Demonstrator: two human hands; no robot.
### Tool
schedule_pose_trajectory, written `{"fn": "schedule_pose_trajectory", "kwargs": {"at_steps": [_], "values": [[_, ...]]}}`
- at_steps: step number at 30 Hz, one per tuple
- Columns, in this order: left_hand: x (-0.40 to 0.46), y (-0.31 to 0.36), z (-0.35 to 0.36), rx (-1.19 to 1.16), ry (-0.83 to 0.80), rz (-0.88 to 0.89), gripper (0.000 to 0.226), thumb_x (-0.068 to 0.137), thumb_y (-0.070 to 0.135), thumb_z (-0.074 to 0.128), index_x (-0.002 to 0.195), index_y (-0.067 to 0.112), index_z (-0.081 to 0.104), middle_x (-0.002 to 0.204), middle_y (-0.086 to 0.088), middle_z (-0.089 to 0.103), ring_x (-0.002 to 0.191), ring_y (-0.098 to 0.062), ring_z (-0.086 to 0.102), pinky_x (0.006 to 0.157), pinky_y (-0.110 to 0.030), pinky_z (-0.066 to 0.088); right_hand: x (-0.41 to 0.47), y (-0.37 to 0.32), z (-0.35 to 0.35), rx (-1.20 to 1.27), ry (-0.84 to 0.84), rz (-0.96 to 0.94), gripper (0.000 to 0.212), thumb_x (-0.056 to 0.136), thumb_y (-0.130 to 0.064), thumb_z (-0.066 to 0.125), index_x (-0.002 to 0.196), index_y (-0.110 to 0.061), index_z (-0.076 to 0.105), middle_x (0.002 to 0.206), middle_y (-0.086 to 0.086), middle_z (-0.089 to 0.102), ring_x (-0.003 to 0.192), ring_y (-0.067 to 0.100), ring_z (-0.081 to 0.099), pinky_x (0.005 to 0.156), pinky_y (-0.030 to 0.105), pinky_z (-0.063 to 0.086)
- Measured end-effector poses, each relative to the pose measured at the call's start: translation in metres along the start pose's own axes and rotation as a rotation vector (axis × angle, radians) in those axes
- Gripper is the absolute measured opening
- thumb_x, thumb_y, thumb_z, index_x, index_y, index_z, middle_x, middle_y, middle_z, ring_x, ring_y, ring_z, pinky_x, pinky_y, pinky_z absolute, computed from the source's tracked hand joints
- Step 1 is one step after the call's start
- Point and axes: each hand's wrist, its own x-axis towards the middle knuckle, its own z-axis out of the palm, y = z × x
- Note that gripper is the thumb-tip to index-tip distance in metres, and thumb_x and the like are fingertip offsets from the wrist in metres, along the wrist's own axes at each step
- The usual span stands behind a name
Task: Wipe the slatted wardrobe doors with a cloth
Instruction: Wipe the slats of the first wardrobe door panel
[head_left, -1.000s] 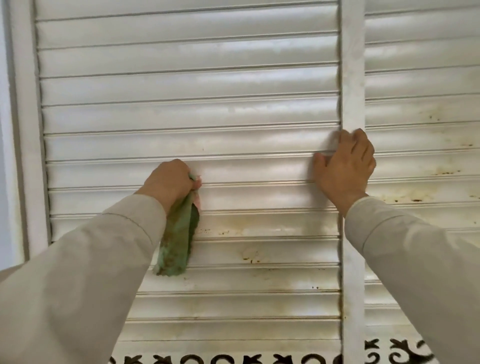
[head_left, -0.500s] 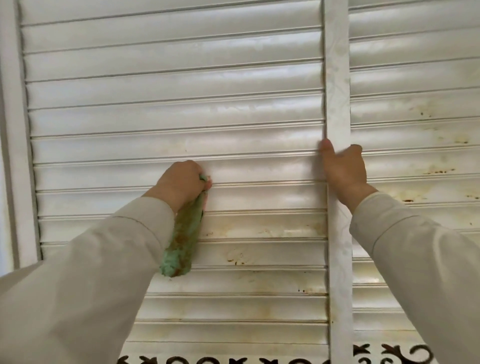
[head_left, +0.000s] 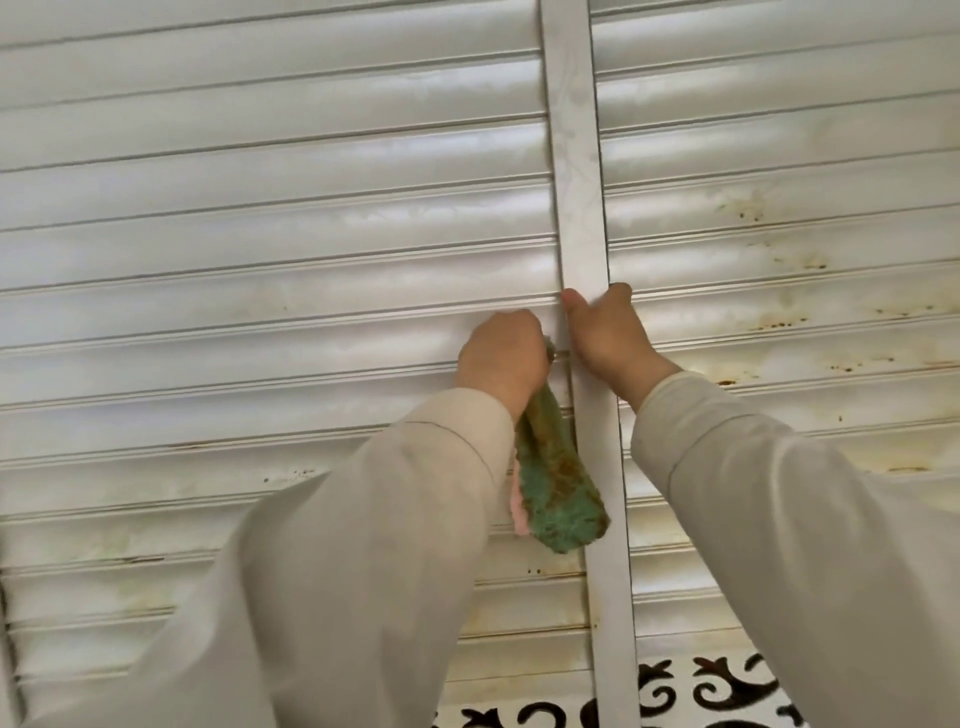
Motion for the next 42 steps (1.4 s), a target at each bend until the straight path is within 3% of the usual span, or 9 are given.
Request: {"fn": "schedule_pose_trajectory", "kwargs": {"at_steps": [9, 13, 23, 27, 31, 33, 36, 39, 42], "values": [[-0.026, -0.116, -0.037, -0.05, 0.013, -0.279, 0.033, 0.091, 0.048, 0.063, 0.076, 0.019, 0.057, 0.093, -0.008, 0.064, 0.091, -0.031, 0.059, 0.074, -0.033, 0.043, 0.002, 0.001, -0.005, -0.002, -0.066, 0.02, 0.06, 0.1, -0.046, 0.051, 0.138, -0.003, 0.033, 0.135, 0.013, 0.051, 0.119, 0.029, 0.051, 0.084, 0.026, 0.033], [-0.044, -0.158, -0.056, -0.053, 0.048, -0.382, 0.031, 0.094, 0.045, 0.062, 0.084, 0.015, 0.06, 0.093, -0.01, 0.065, 0.093, -0.032, 0.06, 0.077, -0.032, 0.042, 0.001, -0.001, -0.005, 0.043, -0.107, 0.038, 0.058, 0.101, -0.043, 0.05, 0.137, -0.002, 0.031, 0.133, 0.013, 0.05, 0.119, 0.027, 0.05, 0.086, 0.026, 0.034], [-0.017, -0.054, -0.024, -0.056, -0.007, -0.173, 0.03, 0.096, 0.038, 0.059, 0.096, 0.009, 0.067, 0.105, -0.013, 0.068, 0.105, -0.033, 0.06, 0.082, -0.031, 0.043, 0.007, 0.004, -0.006, 0.058, -0.182, 0.044, 0.056, 0.101, -0.044, 0.048, 0.136, -0.005, 0.028, 0.139, 0.015, 0.046, 0.121, 0.032, 0.05, 0.097, 0.036, 0.042], [-0.004, -0.002, -0.007, -0.045, -0.023, -0.087, 0.027, 0.095, 0.035, 0.059, 0.09, 0.009, 0.065, 0.103, -0.013, 0.067, 0.104, -0.032, 0.06, 0.079, -0.032, 0.044, 0.009, 0.008, -0.006, 0.052, -0.187, 0.04, 0.059, 0.101, -0.044, 0.047, 0.139, -0.005, 0.026, 0.144, 0.015, 0.042, 0.125, 0.033, 0.048, 0.091, 0.032, 0.038], [-0.01, 0.007, 0.002, -0.055, 0.003, -0.144, 0.027, 0.096, 0.038, 0.057, 0.078, 0.018, 0.053, 0.091, -0.007, 0.062, 0.096, -0.032, 0.061, 0.072, -0.033, 0.042, 0.008, 0.011, -0.009, 0.056, -0.179, 0.019, 0.059, 0.101, -0.044, 0.047, 0.141, -0.006, 0.025, 0.145, 0.014, 0.042, 0.126, 0.032, 0.048, 0.09, 0.03, 0.036], [-0.019, 0.006, 0.006, -0.049, 0.044, -0.185, 0.024, 0.097, 0.042, 0.052, 0.088, 0.02, 0.056, 0.097, -0.008, 0.064, 0.096, -0.033, 0.061, 0.074, -0.035, 0.046, 0.005, 0.011, -0.008, 0.071, -0.183, 0.01, 0.058, 0.101, -0.044, 0.047, 0.14, -0.006, 0.026, 0.144, 0.013, 0.044, 0.124, 0.031, 0.049, 0.089, 0.029, 0.036], [-0.029, 0.009, 0.016, -0.238, 0.089, -0.267, 0.027, 0.1, 0.038, 0.047, 0.111, 0.015, 0.054, 0.11, -0.012, 0.064, 0.102, -0.035, 0.061, 0.081, -0.037, 0.049, 0.002, 0.01, -0.007, 0.086, -0.184, 0.002, 0.056, 0.101, -0.043, 0.047, 0.139, -0.008, 0.027, 0.142, 0.013, 0.044, 0.123, 0.031, 0.049, 0.089, 0.03, 0.035], [-0.035, 0.017, 0.027, -0.696, 0.232, -0.351, 0.019, 0.095, 0.041, 0.046, 0.099, 0.022, 0.048, 0.1, -0.01, 0.064, 0.092, -0.037, 0.066, 0.083, -0.046, 0.057, 0.001, 0.009, -0.006, 0.09, -0.185, -0.004, 0.055, 0.102, -0.043, 0.047, 0.139, -0.008, 0.027, 0.142, 0.013, 0.044, 0.123, 0.031, 0.049, 0.088, 0.03, 0.035], [-0.038, 0.029, 0.033, -0.851, 0.363, -0.314, 0.017, 0.098, 0.042, 0.045, 0.099, 0.026, 0.048, 0.092, -0.004, 0.065, 0.086, -0.032, 0.067, 0.079, -0.046, 0.057, 0.001, 0.01, -0.005, 0.099, -0.177, -0.013, 0.052, 0.101, -0.041, 0.048, 0.136, -0.007, 0.029, 0.138, 0.015, 0.047, 0.118, 0.029, 0.052, 0.084, 0.029, 0.036]]}}
